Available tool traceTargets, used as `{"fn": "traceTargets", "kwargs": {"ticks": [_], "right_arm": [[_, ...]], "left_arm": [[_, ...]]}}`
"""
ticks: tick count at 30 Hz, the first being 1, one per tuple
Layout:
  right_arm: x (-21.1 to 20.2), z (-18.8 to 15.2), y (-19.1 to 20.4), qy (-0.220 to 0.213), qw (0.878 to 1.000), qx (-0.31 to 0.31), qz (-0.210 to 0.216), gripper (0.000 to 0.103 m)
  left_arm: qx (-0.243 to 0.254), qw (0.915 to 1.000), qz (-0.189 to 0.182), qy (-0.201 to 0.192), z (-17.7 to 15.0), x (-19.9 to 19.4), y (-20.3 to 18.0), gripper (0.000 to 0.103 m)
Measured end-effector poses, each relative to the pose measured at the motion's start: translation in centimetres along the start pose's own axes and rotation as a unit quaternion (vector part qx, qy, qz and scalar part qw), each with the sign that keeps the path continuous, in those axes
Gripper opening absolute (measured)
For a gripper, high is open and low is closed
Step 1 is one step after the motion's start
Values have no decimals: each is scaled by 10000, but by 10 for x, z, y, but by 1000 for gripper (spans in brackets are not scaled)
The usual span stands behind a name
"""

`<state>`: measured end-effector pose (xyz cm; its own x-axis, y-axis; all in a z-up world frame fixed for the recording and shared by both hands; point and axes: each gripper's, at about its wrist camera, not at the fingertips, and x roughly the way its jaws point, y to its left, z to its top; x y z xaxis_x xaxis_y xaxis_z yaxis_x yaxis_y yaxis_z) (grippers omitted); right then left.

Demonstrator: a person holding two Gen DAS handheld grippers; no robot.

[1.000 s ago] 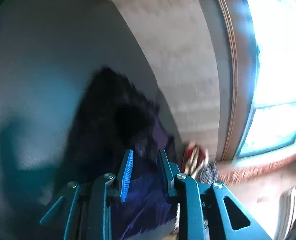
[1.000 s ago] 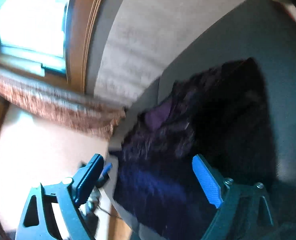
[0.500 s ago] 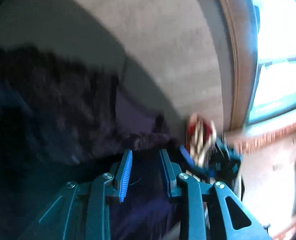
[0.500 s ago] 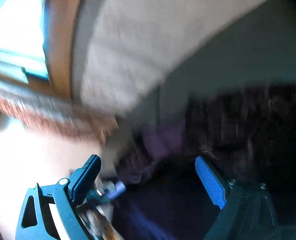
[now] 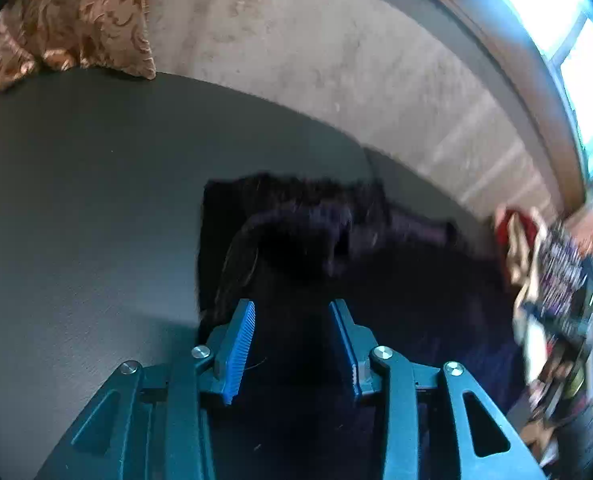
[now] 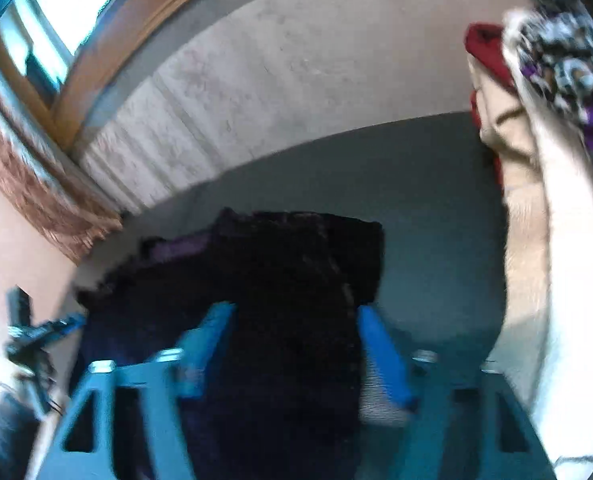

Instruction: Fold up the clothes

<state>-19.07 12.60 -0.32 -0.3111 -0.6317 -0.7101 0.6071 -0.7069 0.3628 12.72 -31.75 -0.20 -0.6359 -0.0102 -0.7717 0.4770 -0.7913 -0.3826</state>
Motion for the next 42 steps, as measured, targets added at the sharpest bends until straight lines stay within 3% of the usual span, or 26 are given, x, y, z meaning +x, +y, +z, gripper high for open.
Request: {"fn": "traceTargets", "kwargs": {"ticks": [6,9,11,13,16,23,24,26,27,28,32,36,38,42], "right_arm": [[37,27,22,86,9966,-676,-454,58],[60,36,39,303,9921,-1046,-622,58],[75,38,49,548,9836,-1429,-959,54],[86,36,51,744,9790,-1570,-1070,33],[90,33,55,799,9763,-1669,-1123,21],[94,33,52,914,9762,-1638,-1090,23],[94,33,52,906,9767,-1621,-1076,23],[92,32,55,860,9754,-1681,-1135,20],[86,32,57,777,9763,-1687,-1107,13],[80,32,59,693,9772,-1694,-1078,7],[53,38,64,309,9828,-1590,-889,6],[31,50,67,-87,9873,-1409,-723,6],[32,54,67,-156,9880,-1348,-741,6],[58,60,58,-40,9883,-1183,-957,6]], "left_arm": [[183,9997,53,-120,-7,-5,6,44],[464,9984,306,-104,-1,3,-1,45],[657,9967,481,-28,3,9,0,46],[857,9951,491,6,9,14,0,46],[1097,9928,470,57,18,22,-1,46],[1589,9866,353,82,42,37,-17,46],[1458,9889,268,49,43,36,-15,45],[1195,9928,97,-16,46,33,-12,23],[1063,9943,12,-49,48,32,-10,7],[931,9956,-74,-82,49,31,-8,5],[299,9979,-448,-372,55,16,6,3],[-281,9919,-872,-876,61,-10,18,3],[-388,9914,-797,-966,65,-12,18,3],[-718,9946,-409,-623,72,22,27,3]]}}
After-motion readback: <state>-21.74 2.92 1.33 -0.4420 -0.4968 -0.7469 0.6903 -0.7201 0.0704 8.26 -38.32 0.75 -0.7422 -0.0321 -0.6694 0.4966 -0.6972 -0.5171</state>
